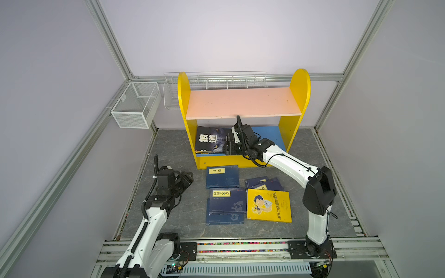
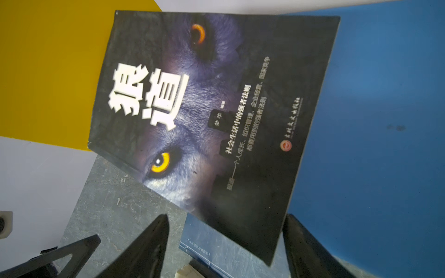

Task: Stacking books/files
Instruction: Place the book on the bookshelf, then pick up the book from the books.

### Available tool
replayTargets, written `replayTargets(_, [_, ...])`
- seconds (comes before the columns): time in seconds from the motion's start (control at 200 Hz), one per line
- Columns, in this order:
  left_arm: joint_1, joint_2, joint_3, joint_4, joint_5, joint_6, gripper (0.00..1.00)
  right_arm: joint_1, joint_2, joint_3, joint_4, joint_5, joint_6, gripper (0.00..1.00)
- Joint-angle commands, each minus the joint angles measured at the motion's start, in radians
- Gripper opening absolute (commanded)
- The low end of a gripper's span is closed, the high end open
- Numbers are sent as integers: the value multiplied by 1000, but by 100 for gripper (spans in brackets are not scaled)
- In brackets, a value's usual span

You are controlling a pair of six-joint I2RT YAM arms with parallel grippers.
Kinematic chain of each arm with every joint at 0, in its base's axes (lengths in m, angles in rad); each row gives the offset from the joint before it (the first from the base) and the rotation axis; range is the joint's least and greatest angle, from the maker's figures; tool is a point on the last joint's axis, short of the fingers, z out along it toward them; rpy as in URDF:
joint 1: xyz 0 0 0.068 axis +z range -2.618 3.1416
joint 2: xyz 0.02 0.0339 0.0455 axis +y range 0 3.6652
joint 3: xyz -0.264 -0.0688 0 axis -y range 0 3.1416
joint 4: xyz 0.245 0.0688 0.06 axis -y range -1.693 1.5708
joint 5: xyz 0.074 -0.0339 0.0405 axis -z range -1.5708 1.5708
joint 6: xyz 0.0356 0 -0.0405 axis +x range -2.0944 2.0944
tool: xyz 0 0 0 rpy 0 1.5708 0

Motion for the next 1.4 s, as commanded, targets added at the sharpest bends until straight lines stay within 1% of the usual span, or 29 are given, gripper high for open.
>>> replayTargets(0.0, [-3, 3, 7, 11, 3, 0, 66, -5, 35, 39, 57, -47, -23, 77])
replayTargets(0.42, [-3, 3, 11, 19, 6, 6, 66, -13, 68, 94, 33, -53, -54, 78])
replayTargets(0.49, [-6, 3, 12, 26, 19, 18, 66, -13, 44, 82, 27, -23, -60, 79])
replayTargets(0.545, [-17, 3, 15, 35, 26, 31, 66, -13, -1, 42, 35, 27, -66, 82])
replayTargets(0.615, [-51, 2, 22, 52, 22, 56, 66, -18, -84, -37, 34, 103, -72, 85])
replayTargets(0.695, [-118, 14, 39, 81, 9, 95, 67, -23, -208, -174, 19, 183, -66, 87])
replayTargets(0.76, [-166, 41, 52, 126, 21, 127, 67, -35, -317, -298, -23, 243, -25, 89])
replayTargets(0.805, [-191, 72, 64, 160, 41, 147, 67, -52, -395, -392, -59, 254, 17, 90])
replayTargets(0.885, [-233, 130, 94, 198, 64, 192, 66, -89, -523, -558, -146, 242, 90, 91])
replayTargets(0.955, [-280, 182, 134, 209, 78, 268, 67, -115, -631, -688, -223, 214, 131, 92])
replayTargets(1.02, [-330, 233, 172, 187, 81, 347, 66, -124, -718, -793, -308, 211, 156, 94])
replayTargets(1.075, [-369, 274, 201, 160, 88, 386, 66, -132, -793, -867, -382, 204, 197, 94])
replayTargets(1.14, [-431, 306, 242, 109, 34, 447, 66, -135, -875, -970, -442, 161, 263, 95])
replayTargets(1.2, [-506, 343, 278, 79, -13, 510, 66, -136, -949, -1060, -455, 93, 313, 95])
replayTargets(1.225, [-541, 364, 297, 62, -30, 537, 66, -138, -974, -1087, -469, 85, 331, 95])
replayTargets(1.315, [-655, 460, 372, 6, -86, 626, 67, -147, -1053, -1145, -514, 88, 332, 97])
replayTargets(1.33, [-672, 477, 383, -2, -93, 640, 67, -150, -1063, -1152, -543, 84, 332, 97])
replayTargets(1.395, [-722, 555, 431, -38, -92, 689, 67, -160, -1103, -1203, -537, 35, 339, 97])
